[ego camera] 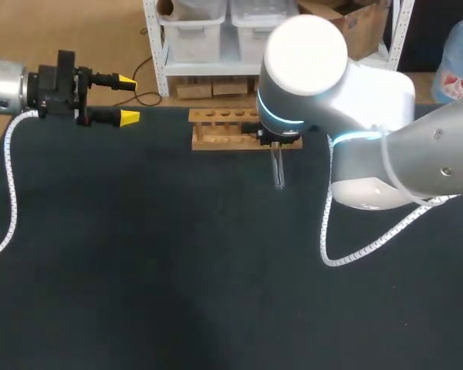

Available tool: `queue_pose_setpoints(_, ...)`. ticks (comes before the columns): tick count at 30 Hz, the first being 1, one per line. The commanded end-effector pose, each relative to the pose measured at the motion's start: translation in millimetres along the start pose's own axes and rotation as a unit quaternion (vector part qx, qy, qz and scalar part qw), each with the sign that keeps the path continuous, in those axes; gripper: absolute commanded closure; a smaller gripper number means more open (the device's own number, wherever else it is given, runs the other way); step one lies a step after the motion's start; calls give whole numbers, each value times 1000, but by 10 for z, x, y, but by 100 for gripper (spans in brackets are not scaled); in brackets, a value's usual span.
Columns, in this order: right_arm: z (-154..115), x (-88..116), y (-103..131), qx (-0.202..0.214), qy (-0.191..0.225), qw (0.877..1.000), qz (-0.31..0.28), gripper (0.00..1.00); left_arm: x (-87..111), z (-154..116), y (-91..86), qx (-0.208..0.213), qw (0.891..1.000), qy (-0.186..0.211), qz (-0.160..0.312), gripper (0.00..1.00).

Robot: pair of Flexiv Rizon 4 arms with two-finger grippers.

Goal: Grasp the test tube, adjust it, and insert it.

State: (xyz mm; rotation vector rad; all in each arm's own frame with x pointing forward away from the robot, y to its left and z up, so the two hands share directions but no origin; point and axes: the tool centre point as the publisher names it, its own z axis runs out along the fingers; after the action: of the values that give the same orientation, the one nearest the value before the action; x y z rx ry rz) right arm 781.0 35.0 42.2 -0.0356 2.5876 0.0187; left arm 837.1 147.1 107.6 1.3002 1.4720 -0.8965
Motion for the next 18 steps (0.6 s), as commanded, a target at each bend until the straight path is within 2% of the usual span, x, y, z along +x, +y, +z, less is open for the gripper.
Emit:
queue_pose_setpoints(1, 31, -22, 20, 0, 11, 1000, -5, 100, 8, -1, 5, 1, 1000, -1, 1, 0)
queue_pose_setpoints(9, 61, -62, 52, -9, 42, 998, -34, 100, 8, -1, 5, 1, 1000, -1, 1, 0)
queue_pose_setpoints(18, 122, -67, 32, -6, 61, 997, -38, 100, 8, -1, 5, 1, 1000, -1, 1, 0)
